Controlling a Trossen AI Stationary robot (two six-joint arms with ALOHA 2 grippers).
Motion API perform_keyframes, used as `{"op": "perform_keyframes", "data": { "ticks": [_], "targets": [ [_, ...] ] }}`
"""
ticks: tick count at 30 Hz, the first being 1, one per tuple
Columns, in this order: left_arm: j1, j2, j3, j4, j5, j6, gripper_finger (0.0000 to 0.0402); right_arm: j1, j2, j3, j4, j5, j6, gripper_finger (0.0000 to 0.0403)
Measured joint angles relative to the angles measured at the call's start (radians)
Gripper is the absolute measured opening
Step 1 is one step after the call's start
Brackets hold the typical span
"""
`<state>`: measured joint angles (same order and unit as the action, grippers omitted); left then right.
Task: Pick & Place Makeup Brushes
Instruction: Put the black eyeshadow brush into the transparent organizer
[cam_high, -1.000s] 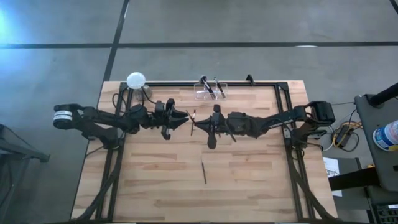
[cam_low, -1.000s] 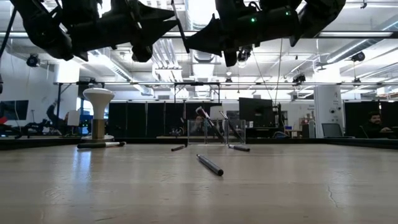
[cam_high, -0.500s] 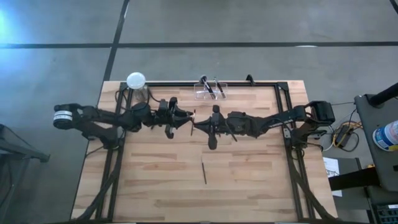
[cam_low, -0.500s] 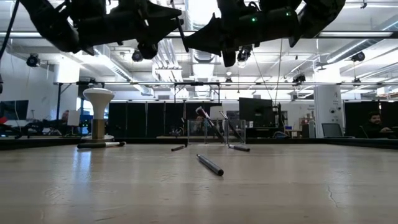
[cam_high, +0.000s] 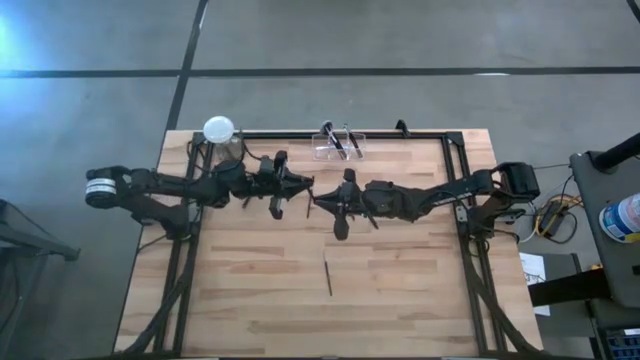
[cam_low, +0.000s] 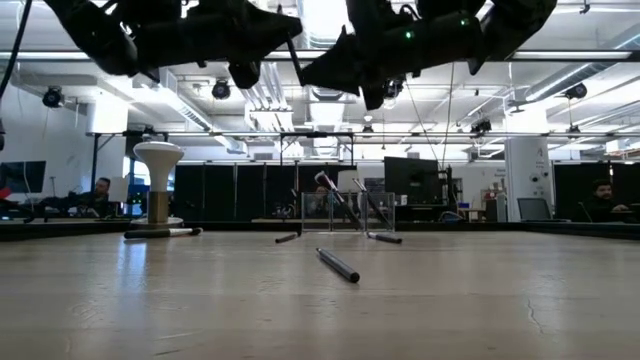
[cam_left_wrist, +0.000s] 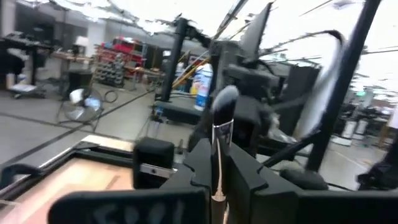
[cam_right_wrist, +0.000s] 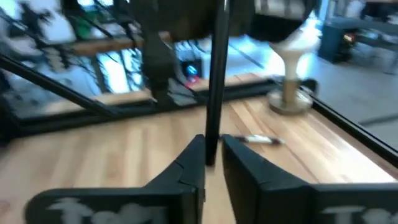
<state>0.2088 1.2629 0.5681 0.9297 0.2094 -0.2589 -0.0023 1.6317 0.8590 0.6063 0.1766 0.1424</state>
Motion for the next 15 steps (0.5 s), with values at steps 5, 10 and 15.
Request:
{"op": "perform_keyframes", "data": {
  "ticks": [5, 10, 15],
  "targets": [
    [0.105, -0.009, 0.110, -0.236, -0.062, 0.001, 0.0017, -0.002, -0.070, -0.001, -0.153, 0.107, -0.035, 0.0096],
    [0.213, 0.051, 0.241, -0.403, -0.104, 0.046, 0.0017, -0.001, -0.153, -0.029, -0.260, 0.187, -0.058, 0.0084],
    [0.273, 0.182, 0.355, -0.463, -0.168, 0.080, 0.0017, -0.002, -0.210, -0.084, -0.250, 0.218, -0.068, 0.0034]
  ]
}}
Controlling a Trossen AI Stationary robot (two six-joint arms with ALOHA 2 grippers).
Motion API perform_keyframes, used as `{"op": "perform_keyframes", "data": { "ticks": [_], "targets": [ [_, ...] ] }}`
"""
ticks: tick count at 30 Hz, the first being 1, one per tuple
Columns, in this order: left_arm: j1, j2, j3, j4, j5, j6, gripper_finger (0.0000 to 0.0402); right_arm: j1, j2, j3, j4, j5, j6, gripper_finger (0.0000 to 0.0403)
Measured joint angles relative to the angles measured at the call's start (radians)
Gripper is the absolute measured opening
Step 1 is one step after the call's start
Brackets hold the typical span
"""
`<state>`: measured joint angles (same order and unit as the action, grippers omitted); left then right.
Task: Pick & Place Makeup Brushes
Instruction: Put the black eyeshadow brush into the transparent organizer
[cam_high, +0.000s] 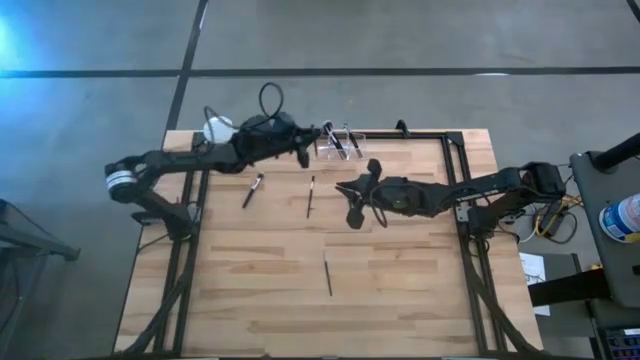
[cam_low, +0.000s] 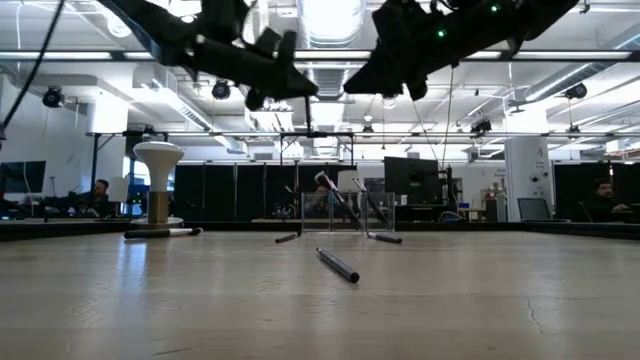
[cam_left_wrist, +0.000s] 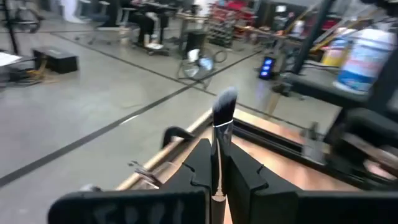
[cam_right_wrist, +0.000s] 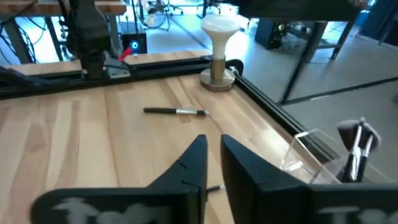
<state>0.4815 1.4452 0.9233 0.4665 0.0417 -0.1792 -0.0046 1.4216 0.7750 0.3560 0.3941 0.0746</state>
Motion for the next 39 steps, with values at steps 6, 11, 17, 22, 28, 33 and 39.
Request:
{"op": "perform_keyframes", "data": {
  "ticks": [6, 11, 17, 22, 28, 33, 39],
  "targets": [
    [0.070, 0.172, 0.118, -0.049, -0.065, -0.006, 0.0016, 0.000, -0.016, -0.038, 0.017, 0.003, 0.001, 0.0009],
    [0.117, 0.265, 0.163, -0.031, -0.073, -0.040, 0.0016, 0.000, -0.013, -0.069, 0.050, 0.002, 0.000, 0.0008],
    [0.145, 0.338, 0.165, 0.016, -0.070, -0.093, 0.0016, 0.000, -0.013, -0.079, 0.053, 0.002, -0.005, 0.0008],
    [0.155, 0.388, 0.166, 0.056, -0.070, -0.138, 0.0017, 0.000, -0.013, -0.079, 0.054, 0.002, -0.013, 0.0008],
    [0.162, 0.441, 0.164, 0.117, -0.060, -0.171, 0.0017, 0.000, -0.013, -0.079, 0.054, 0.002, -0.023, 0.0008],
    [0.163, 0.479, 0.163, 0.152, -0.032, -0.183, 0.0017, 0.000, -0.013, -0.080, 0.054, 0.002, -0.023, 0.0008],
    [0.163, 0.510, 0.163, 0.187, -0.004, -0.214, 0.0038, 0.000, -0.013, -0.080, 0.053, 0.002, -0.023, 0.0008]
  ]
}}
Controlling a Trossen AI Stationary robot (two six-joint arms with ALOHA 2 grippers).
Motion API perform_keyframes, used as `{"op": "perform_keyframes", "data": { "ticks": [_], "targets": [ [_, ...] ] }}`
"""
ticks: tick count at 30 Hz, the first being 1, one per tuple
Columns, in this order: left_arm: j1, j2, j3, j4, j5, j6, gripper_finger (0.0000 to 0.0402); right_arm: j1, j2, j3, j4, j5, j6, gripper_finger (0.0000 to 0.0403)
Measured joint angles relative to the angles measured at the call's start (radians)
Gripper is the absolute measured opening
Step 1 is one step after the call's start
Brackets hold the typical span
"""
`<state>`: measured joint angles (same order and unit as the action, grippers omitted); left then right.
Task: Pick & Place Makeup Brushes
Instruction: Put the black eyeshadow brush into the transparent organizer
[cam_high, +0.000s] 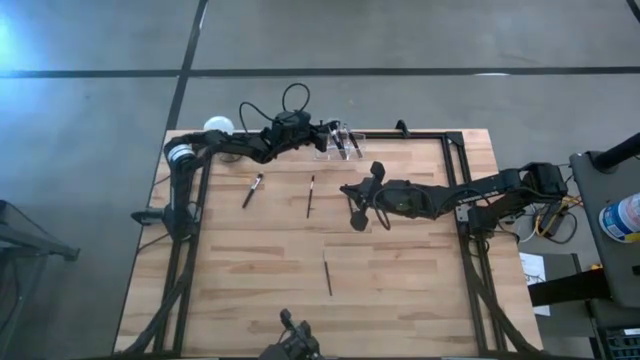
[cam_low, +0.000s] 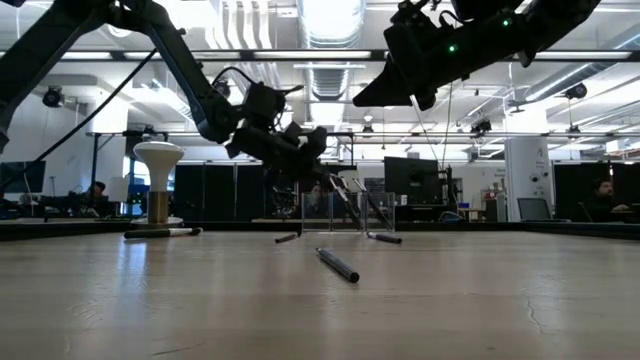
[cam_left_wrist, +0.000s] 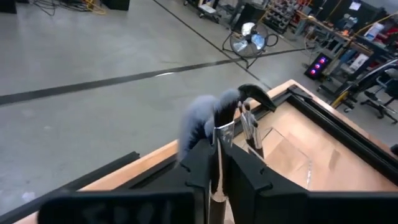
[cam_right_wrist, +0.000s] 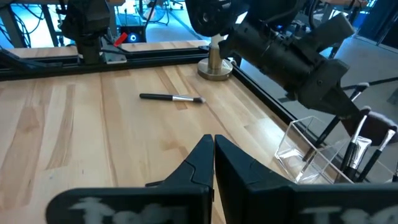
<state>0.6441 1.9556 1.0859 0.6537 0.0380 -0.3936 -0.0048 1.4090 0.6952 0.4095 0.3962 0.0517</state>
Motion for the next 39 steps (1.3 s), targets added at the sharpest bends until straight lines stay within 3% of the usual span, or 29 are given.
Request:
{"op": "perform_keyframes", "data": {
  "ticks": [15, 26, 34, 39],
  "targets": [
    [0.000, -0.044, -0.010, -0.051, -0.008, -0.006, 0.0050, 0.000, 0.000, 0.000, 0.001, 0.000, 0.000, 0.0008],
    [0.030, -0.095, -0.009, -0.145, -0.031, 0.079, 0.0050, 0.000, 0.000, 0.000, 0.000, -0.001, 0.006, 0.0008],
    [0.073, -0.095, -0.011, -0.171, -0.038, 0.071, 0.0004, 0.000, 0.000, 0.000, 0.000, -0.001, 0.009, 0.0008],
    [0.085, -0.095, -0.010, -0.188, -0.021, 0.030, 0.0005, 0.000, 0.000, 0.000, 0.000, -0.001, 0.008, 0.0008]
  ]
}}
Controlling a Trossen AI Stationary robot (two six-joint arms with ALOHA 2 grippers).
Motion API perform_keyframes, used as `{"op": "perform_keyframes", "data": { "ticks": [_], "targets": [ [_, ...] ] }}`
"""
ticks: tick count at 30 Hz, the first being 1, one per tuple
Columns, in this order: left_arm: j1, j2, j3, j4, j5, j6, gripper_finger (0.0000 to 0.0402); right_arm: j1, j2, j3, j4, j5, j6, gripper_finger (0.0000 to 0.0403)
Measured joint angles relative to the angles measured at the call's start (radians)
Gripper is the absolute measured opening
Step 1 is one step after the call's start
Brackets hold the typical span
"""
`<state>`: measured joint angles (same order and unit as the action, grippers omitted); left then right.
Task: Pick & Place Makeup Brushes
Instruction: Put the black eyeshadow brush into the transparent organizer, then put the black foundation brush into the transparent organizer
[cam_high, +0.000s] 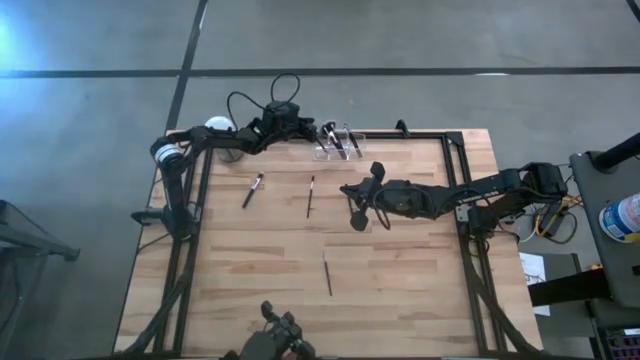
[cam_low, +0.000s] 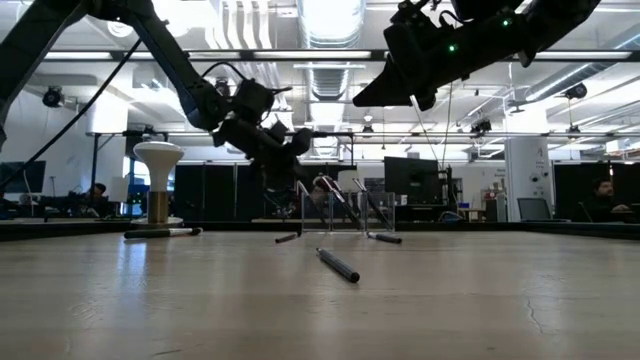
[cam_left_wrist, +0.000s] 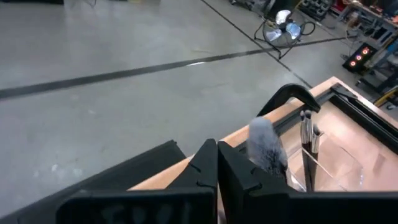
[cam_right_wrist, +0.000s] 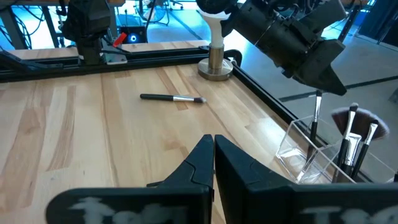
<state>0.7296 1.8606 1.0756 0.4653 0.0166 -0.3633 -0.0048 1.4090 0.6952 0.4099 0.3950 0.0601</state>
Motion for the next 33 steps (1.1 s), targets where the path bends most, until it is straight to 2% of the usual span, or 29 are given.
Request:
{"op": "perform_keyframes", "data": {
  "ticks": [7, 16, 22, 26, 30, 33],
  "targets": [
    [0.002, -0.018, 0.019, -0.085, 0.017, 0.023, 0.0011, 0.000, 0.000, 0.000, 0.000, 0.000, 0.011, 0.0008],
    [0.000, -0.181, -0.011, -0.150, 0.070, 0.130, 0.0044, -0.025, 0.000, 0.000, -0.048, -0.002, 0.070, 0.0008],
    [-0.031, -0.362, -0.170, -0.148, 0.172, 0.187, 0.0045, -0.067, 0.000, -0.052, -0.047, 0.000, 0.122, 0.0008],
    [-0.080, -0.495, -0.299, -0.259, 0.176, 0.190, 0.0037, -0.084, 0.000, -0.096, 0.006, 0.000, 0.126, 0.0008],
    [-0.146, -0.613, -0.405, -0.401, 0.132, 0.175, 0.0016, -0.091, 0.001, -0.125, 0.053, 0.000, 0.116, 0.0008],
    [-0.201, -0.685, -0.465, -0.473, 0.026, 0.128, 0.0003, -0.097, 0.001, -0.136, 0.054, -0.002, 0.116, 0.0008]
  ]
}}
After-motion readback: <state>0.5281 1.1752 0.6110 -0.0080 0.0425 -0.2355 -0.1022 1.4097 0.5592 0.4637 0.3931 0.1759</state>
